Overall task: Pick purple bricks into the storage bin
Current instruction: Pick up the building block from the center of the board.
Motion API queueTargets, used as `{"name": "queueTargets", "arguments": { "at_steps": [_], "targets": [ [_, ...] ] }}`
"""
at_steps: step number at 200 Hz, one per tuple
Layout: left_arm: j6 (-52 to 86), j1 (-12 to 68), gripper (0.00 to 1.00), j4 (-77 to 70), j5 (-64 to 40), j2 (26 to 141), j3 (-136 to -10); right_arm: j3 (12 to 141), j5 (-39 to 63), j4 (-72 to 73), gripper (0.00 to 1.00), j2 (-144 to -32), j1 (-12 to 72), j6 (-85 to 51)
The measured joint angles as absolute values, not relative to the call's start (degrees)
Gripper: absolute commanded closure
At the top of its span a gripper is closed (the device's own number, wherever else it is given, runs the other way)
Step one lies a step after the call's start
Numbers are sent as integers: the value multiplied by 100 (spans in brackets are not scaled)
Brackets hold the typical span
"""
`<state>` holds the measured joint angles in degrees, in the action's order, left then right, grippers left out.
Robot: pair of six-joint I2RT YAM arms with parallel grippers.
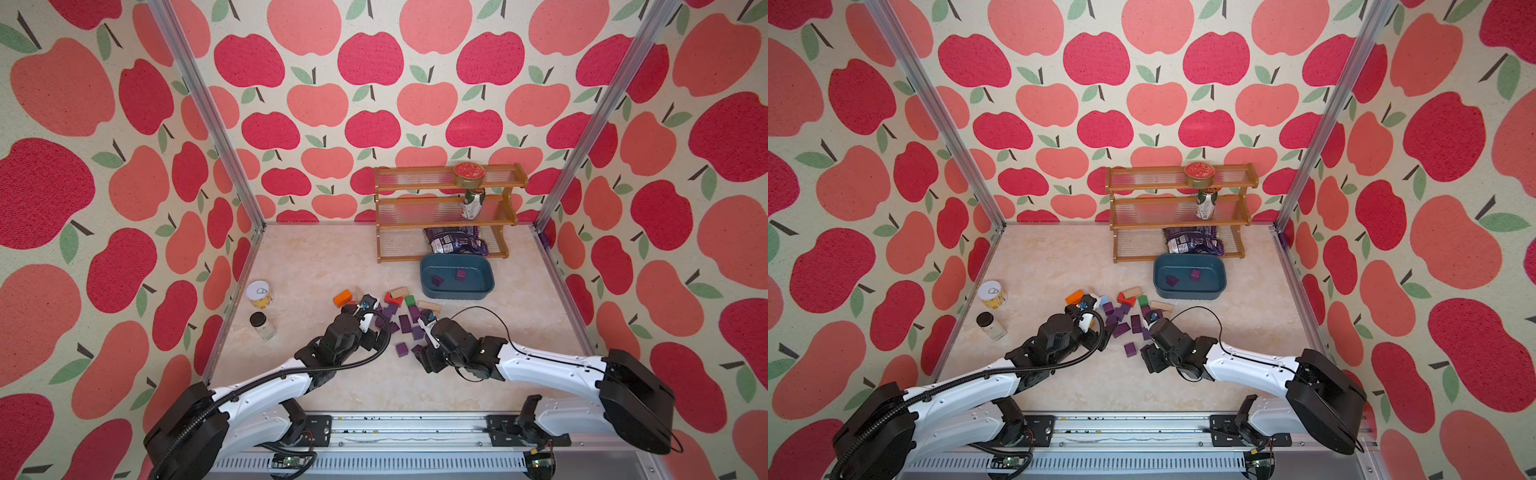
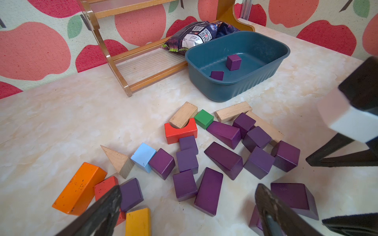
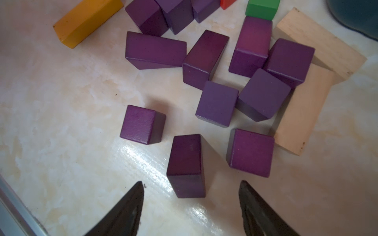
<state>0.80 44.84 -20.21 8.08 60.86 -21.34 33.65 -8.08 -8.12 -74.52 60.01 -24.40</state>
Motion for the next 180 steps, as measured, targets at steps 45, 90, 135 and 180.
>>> {"name": "queueTargets", "arguments": {
  "at_steps": [45,90,135,180],
  "targets": [
    [110,4475,1,-2021,808,6154,-2134,3426,-801,-816,29,-7616,6049,-2388],
    [183,4475,1,-2003,808,6167,-2134,3717,-735,-832,36,-8009,6066,-2355],
    [189,4475,1,-2003,808,6167,-2134,3887,-648,-864,43,-8331,6066,-2318],
    [189,4475,1,-2003,790,6167,-2137,3922,-633,-906,63,-8381,6075,-2270]
  ]
}}
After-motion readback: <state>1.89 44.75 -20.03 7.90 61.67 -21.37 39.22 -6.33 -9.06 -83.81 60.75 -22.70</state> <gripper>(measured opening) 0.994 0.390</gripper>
